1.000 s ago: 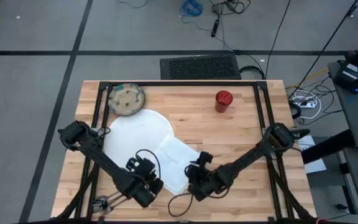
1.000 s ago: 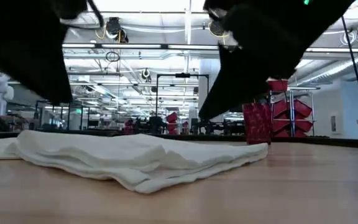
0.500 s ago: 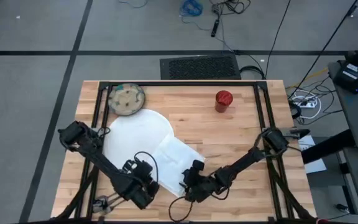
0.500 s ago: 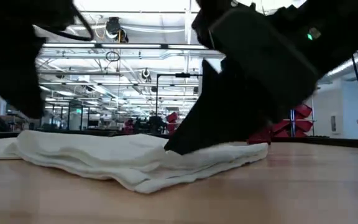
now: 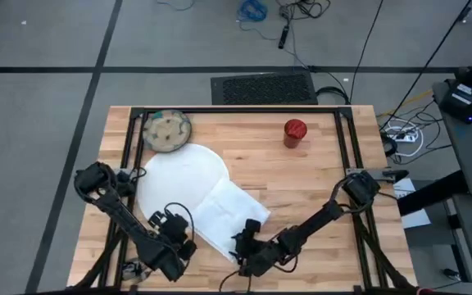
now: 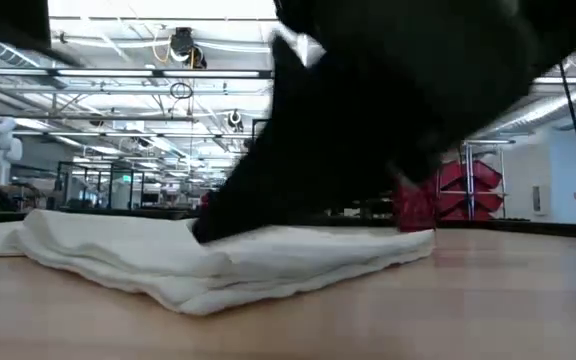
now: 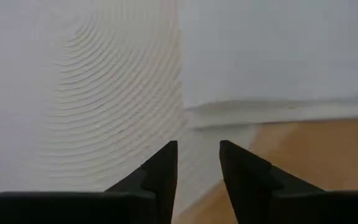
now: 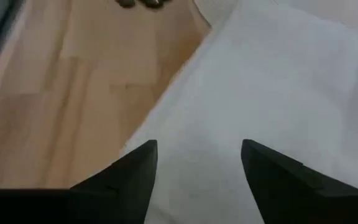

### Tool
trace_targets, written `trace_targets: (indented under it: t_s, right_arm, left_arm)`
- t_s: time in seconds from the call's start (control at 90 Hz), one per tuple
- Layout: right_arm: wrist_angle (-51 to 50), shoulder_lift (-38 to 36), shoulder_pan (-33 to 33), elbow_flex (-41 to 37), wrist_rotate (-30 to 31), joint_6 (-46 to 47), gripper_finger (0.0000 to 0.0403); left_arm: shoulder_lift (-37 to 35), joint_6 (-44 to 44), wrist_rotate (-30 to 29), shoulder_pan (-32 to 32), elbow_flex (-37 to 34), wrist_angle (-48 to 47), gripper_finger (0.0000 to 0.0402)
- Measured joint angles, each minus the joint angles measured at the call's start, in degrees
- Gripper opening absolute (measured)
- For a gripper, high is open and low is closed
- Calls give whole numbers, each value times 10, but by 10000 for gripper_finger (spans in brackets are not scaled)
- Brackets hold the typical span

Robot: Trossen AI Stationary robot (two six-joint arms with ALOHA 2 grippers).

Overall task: Set table place
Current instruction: Fold the white napkin

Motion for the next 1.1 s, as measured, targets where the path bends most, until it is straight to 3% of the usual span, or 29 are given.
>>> trace_targets:
  t_s: [0.222, 0.478, 1.1]
  right_arm:
    - [-11, 1, -1, 3, -2, -2, 219]
    - [-17, 1, -1, 3, -2, 5, 219]
    - [-28, 2, 0, 3, -3, 11, 219]
  left_arm:
    - [0, 3, 0, 15, -30, 71, 107]
    - [-27, 22, 4, 38, -27, 22, 107]
    - [-8, 98, 56, 89, -27, 57, 107]
